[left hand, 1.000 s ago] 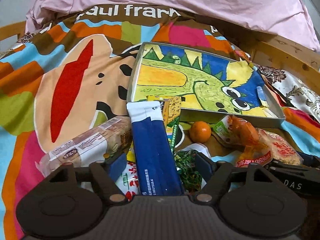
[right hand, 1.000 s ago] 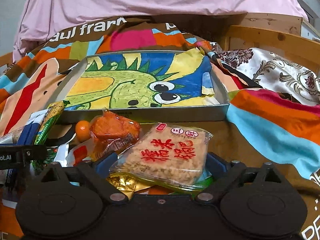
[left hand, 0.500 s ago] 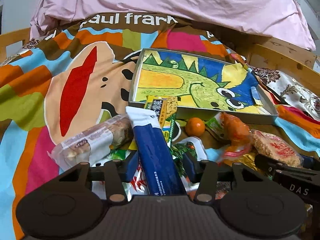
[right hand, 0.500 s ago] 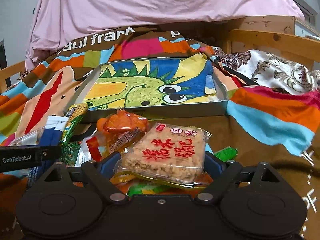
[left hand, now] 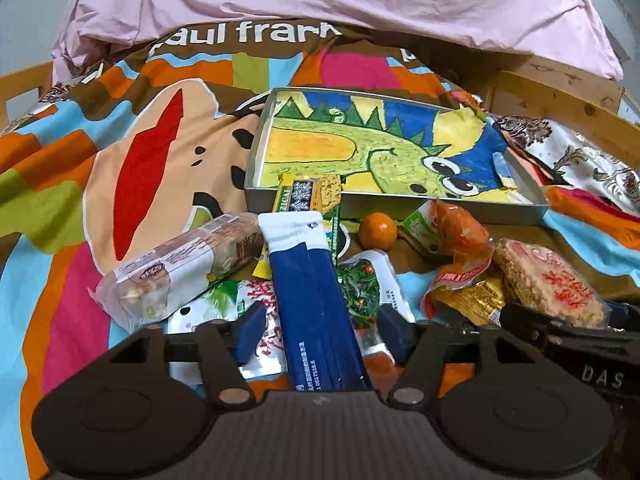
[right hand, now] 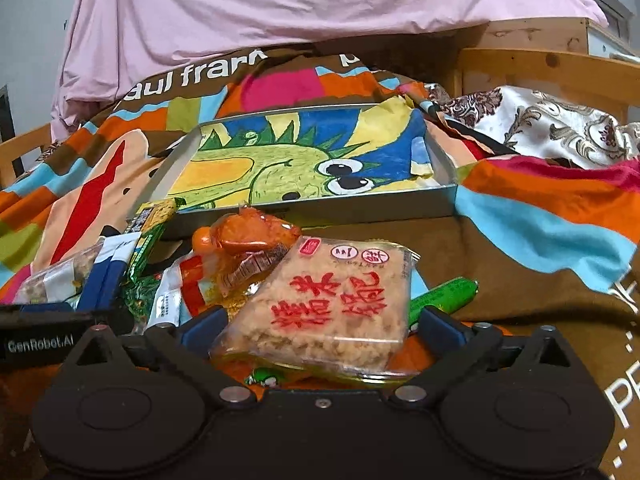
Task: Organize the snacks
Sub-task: 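Grasp the blue stick pack with the left tool while the right tool grasps the rice-cracker pack, then carry the blue pack into the tray with the left tool while the right tool places the rice-cracker pack there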
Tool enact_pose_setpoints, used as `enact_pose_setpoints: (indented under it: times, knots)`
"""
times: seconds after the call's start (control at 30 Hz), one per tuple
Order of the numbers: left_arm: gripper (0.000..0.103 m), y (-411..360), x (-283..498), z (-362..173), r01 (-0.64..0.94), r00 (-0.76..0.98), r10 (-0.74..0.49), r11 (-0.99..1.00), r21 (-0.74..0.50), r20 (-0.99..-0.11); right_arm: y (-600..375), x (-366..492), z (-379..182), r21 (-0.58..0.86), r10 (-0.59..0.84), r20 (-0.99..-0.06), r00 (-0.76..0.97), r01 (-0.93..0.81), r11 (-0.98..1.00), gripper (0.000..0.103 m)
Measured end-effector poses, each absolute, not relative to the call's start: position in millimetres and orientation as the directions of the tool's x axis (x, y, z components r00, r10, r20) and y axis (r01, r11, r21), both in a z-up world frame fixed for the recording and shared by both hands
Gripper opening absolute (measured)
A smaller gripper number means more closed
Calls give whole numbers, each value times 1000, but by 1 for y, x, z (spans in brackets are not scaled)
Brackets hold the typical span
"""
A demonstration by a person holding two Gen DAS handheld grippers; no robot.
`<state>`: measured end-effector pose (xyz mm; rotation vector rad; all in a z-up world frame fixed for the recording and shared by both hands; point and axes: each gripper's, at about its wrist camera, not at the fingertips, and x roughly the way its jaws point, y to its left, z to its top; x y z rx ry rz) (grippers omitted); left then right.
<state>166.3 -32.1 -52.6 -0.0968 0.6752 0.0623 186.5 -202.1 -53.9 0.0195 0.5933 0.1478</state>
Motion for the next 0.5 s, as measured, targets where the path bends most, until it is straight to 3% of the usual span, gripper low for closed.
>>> enact_pose_setpoints:
  times: [0.13, 0.27, 0.37, 0.5]
  knots:
    - [76, -30, 166, -56, -127, 773, 58, 990, -64, -632, -198, 189, -55, 36, 127, -549, 826, -129, 991, 102]
    - [59, -31, 164, -54, -138, 778, 80, 989, -45, -623, -198, 187, -56, 16, 96, -539, 837, -103, 995, 89]
    - [47, -33, 162, -54, -139, 781, 93, 990, -26, -618, -198, 183, -56, 6, 92, -534, 841, -105, 994, 85]
    - [44, -37, 159, -53, -121, 778, 87, 993, -12, -623, -199, 173, -56, -2, 107, -525, 845, -126, 992, 82]
